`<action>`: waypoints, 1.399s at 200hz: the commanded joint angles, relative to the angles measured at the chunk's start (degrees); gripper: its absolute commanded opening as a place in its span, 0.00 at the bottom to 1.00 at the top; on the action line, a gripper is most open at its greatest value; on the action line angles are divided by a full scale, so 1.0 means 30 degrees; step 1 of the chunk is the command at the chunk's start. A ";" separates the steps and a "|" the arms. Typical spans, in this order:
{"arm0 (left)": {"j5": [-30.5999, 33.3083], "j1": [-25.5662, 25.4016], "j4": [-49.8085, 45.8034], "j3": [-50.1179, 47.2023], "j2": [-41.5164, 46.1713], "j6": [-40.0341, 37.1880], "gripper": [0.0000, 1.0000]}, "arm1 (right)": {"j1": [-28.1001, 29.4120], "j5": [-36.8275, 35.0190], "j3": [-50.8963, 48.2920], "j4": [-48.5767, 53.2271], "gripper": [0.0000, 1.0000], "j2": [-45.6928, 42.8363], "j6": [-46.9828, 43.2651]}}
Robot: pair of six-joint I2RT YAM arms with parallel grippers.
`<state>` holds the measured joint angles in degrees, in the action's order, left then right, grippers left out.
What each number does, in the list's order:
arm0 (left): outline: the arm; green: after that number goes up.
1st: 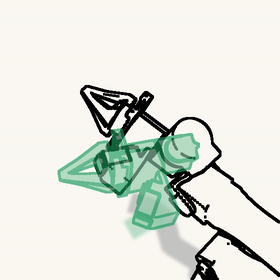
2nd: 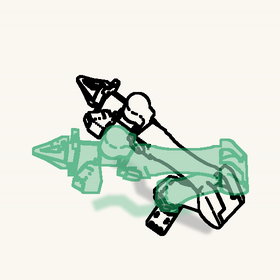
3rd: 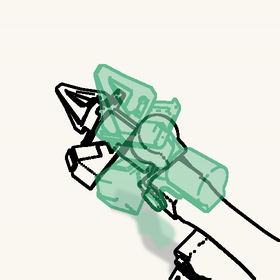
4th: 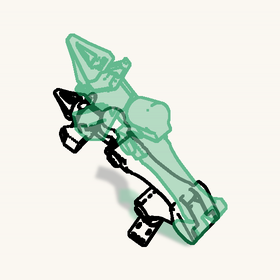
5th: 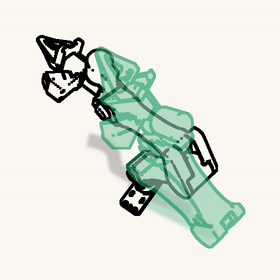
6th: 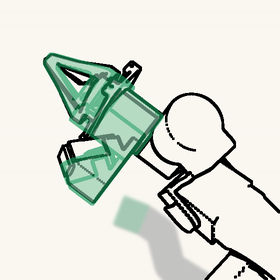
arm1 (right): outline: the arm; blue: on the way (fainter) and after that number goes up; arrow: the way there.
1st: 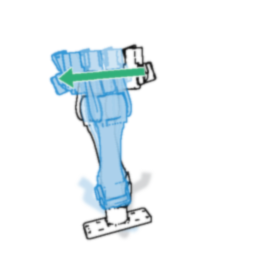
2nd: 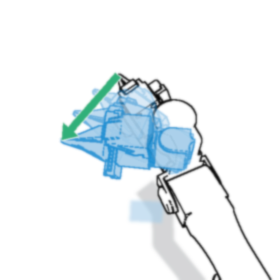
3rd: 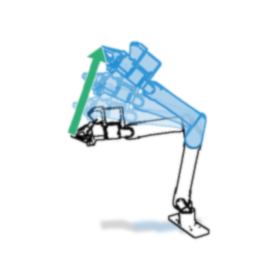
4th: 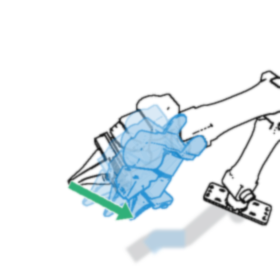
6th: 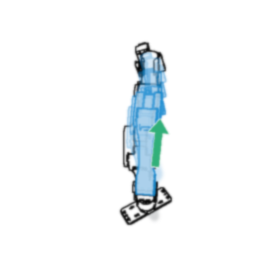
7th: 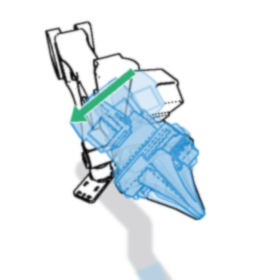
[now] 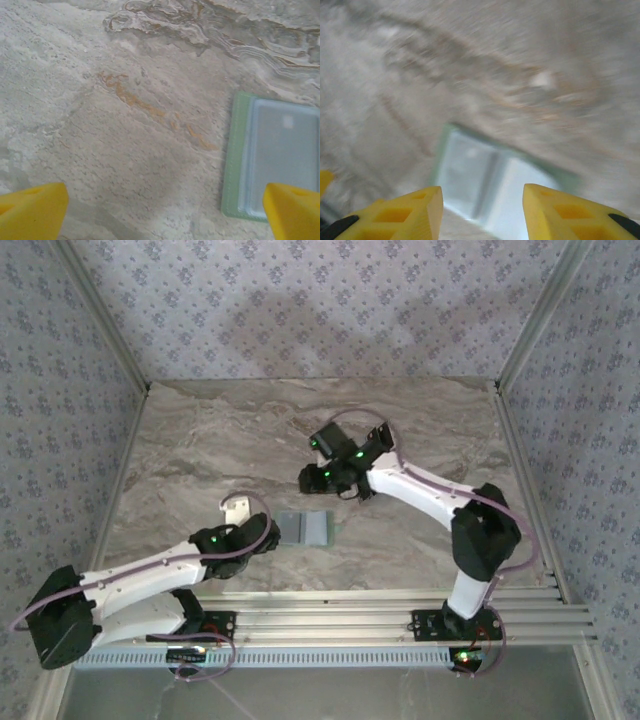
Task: Put the credit cards into the card holder
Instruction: Flip over the card slot in the card holder, then pick up the credit card from the storage box.
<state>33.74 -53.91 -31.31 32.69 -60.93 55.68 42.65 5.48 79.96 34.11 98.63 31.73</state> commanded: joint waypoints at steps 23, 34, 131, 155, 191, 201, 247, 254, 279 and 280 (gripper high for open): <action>-0.1606 0.2247 0.0355 0.1856 -0.2109 -0.2324 1.00 | -0.1420 -0.5647 0.0181 0.5054 0.45 0.0670 -0.2993; -0.1732 0.2463 0.0486 0.2045 -0.2431 -0.2570 1.00 | -0.1520 -0.6245 0.0361 0.5174 0.44 0.1055 -0.3267; -0.1993 0.2639 0.0769 0.2171 -0.3422 -0.2767 1.00 | -0.1977 -0.8374 0.1716 0.5690 0.38 0.3823 -0.4082; -0.1943 0.2648 0.0768 0.2123 -0.3451 -0.2749 1.00 | -0.2176 -0.8116 0.1981 0.5565 0.38 0.4248 -0.4156; -0.1944 0.2640 0.0829 0.2112 -0.3594 -0.2726 1.00 | -0.2614 -0.7353 0.1940 0.5177 0.38 0.4594 -0.4152; -0.1942 0.2647 0.0831 0.2112 -0.3626 -0.2739 1.00 | -0.2675 -0.7149 0.1911 0.5071 0.37 0.4638 -0.4131; -0.1931 0.2638 0.0917 0.2082 -0.3766 -0.2706 1.00 | -0.2736 -0.6165 0.1881 0.4700 0.33 0.4650 -0.4155; -0.1933 0.2643 0.0913 0.2083 -0.3773 -0.2697 1.00 | -0.2753 -0.6063 0.1881 0.4661 0.33 0.4675 -0.4152; -0.1948 0.2648 0.0894 0.2083 -0.3777 -0.2711 1.00 | -0.2763 -0.5941 0.1904 0.4587 0.31 0.4682 -0.4112; -0.1939 0.2648 0.0890 0.2083 -0.3775 -0.2711 1.00 | -0.2763 -0.5934 0.1892 0.4578 0.31 0.4668 -0.4106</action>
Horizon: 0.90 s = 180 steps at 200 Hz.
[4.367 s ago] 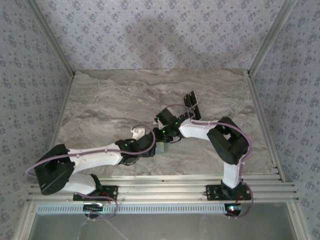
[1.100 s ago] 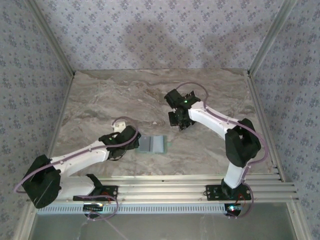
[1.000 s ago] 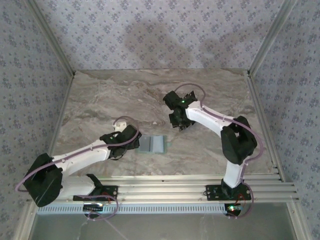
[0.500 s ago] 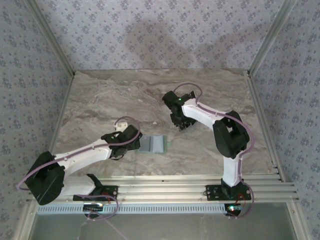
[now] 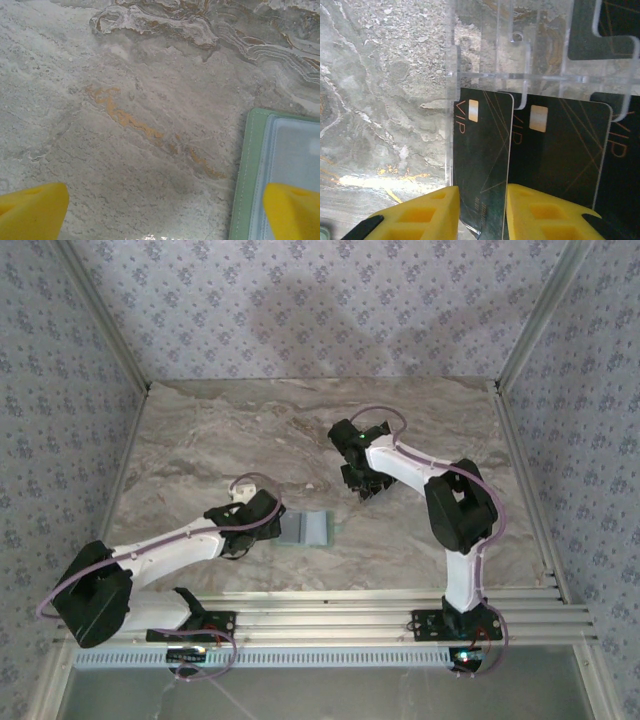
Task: Put the credit cards into the card holder
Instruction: Pick up the credit card from the storage box.
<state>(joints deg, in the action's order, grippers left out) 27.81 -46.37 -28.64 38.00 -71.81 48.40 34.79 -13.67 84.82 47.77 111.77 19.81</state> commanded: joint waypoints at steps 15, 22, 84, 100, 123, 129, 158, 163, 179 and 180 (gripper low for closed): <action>0.0045 0.0132 -0.0003 0.0283 -0.0145 -0.0283 1.00 | -0.0147 0.0463 0.0234 -0.0007 0.30 0.0191 -0.0141; 0.0023 0.0123 0.0005 0.0282 -0.0145 -0.0284 1.00 | -0.0141 0.0441 0.0235 -0.0006 0.30 0.0135 -0.0148; -0.0001 0.0134 0.0058 0.0243 -0.0204 -0.0262 1.00 | -0.0192 0.0595 0.0324 -0.0059 0.27 -0.0370 -0.0104; -0.0027 0.0127 0.0085 0.0225 -0.0202 -0.0284 1.00 | -0.0231 0.0631 0.0351 -0.0068 0.27 -0.0370 -0.0142; 0.0002 0.0133 0.0085 0.0210 -0.0233 -0.0240 1.00 | -0.0313 0.0821 0.0398 -0.0139 0.26 -0.0316 -0.0171; -0.0002 0.0129 0.0057 0.0195 -0.0261 -0.0254 1.00 | -0.0325 0.0829 0.0388 -0.0161 0.26 -0.0308 -0.0186; -0.0042 0.0131 0.0057 0.0188 -0.0248 -0.0252 1.00 | -0.0359 0.0926 0.0389 -0.0210 0.23 -0.0319 -0.0160; -0.0031 0.0134 0.0056 0.0180 -0.0247 -0.0240 1.00 | -0.0346 0.0948 0.0404 -0.0211 0.23 -0.0312 -0.0184; -0.0030 0.0111 0.0056 0.0208 -0.0270 -0.0283 1.00 | -0.0426 0.1001 0.0424 -0.0214 0.22 -0.0312 -0.0198; -0.0030 0.0108 0.0056 0.0216 -0.0295 -0.0284 1.00 | -0.0429 0.0992 0.0432 -0.0202 0.22 -0.0312 -0.0208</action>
<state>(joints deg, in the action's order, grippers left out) 27.81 -46.37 -28.42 38.00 -72.47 48.40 34.06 -11.25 84.82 46.68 111.77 19.84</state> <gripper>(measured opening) 0.997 0.226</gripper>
